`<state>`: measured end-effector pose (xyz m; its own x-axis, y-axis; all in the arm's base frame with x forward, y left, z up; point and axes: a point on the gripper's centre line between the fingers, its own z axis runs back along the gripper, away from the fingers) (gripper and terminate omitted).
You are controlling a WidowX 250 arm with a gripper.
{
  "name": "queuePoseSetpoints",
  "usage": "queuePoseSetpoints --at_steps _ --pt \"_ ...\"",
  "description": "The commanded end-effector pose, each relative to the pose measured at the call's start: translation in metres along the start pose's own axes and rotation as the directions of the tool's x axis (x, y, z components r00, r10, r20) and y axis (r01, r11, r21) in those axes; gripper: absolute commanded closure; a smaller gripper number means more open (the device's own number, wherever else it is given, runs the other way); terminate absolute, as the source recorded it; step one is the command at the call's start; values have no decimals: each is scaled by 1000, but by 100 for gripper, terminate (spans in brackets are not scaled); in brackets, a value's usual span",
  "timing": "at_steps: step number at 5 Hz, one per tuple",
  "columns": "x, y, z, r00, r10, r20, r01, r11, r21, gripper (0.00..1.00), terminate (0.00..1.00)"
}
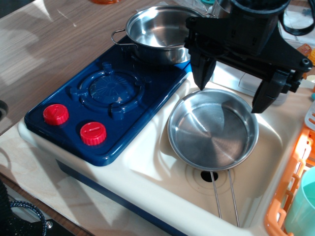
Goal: Put pan on stove from sink
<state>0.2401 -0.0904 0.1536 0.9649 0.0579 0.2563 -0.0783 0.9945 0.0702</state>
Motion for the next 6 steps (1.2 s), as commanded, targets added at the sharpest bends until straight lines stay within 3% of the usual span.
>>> queuePoseSetpoints --at_steps 1,3,4,5,6 --pt "0 0 0 1000 0 0 0 1000 0 0 0" --pt "-6 -4 2 976 218 32 -218 976 21 0 0" --pt "-16 -4 -2 923 371 107 -373 928 4 0 0" --pt "-28 0 -11 866 478 146 -479 877 -25 0 0" --pt "-33 11 -19 839 511 186 -511 858 -51 0 0"
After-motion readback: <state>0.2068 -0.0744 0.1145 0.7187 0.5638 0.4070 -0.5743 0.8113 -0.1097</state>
